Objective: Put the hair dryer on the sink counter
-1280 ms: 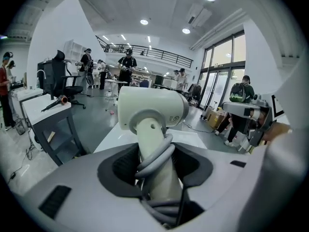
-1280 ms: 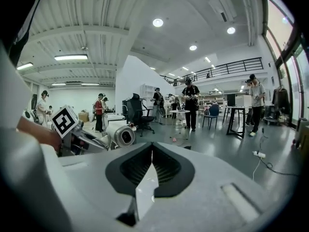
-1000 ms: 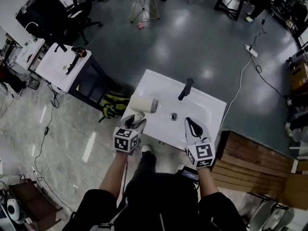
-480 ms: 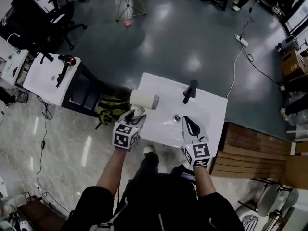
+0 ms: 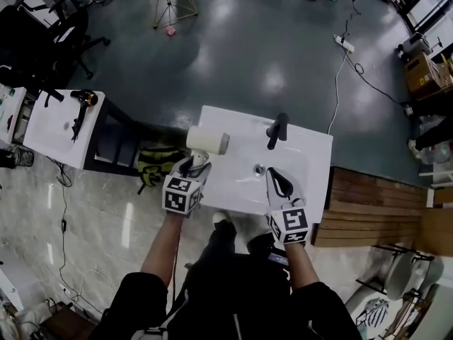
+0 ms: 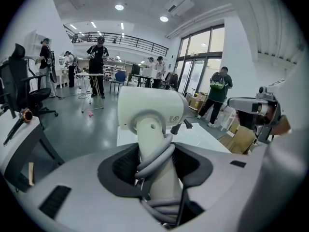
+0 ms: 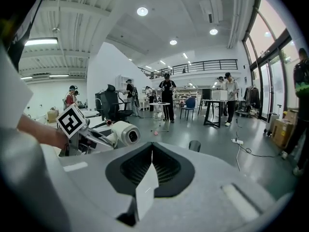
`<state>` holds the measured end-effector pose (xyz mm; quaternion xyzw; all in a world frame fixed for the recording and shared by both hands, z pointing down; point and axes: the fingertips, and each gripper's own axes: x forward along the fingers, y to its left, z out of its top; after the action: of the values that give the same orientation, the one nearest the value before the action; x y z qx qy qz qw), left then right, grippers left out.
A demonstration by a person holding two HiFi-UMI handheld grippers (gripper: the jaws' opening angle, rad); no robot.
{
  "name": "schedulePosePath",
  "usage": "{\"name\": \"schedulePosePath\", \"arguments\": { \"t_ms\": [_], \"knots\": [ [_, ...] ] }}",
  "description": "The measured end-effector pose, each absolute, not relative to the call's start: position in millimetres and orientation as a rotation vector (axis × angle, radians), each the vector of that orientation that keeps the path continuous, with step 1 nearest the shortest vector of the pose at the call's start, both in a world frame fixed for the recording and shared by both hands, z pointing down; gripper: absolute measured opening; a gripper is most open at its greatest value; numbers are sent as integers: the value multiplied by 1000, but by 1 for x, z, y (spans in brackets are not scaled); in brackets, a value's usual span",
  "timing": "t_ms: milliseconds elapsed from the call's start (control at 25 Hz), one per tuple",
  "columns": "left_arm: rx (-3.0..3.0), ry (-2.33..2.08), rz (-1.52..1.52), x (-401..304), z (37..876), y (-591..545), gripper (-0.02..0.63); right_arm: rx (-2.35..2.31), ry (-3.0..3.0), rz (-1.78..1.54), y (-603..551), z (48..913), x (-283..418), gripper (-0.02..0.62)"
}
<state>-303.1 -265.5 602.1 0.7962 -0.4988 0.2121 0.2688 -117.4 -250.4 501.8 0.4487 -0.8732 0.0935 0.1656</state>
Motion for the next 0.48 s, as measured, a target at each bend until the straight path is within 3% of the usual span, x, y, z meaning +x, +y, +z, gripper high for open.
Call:
{"name": "schedulePosePath", "arguments": {
  "t_ms": [480],
  "knots": [
    [2135, -1309, 616, -307, 619, -294, 193, 1293, -2424, 306, -254, 514, -116, 5]
  ]
}}
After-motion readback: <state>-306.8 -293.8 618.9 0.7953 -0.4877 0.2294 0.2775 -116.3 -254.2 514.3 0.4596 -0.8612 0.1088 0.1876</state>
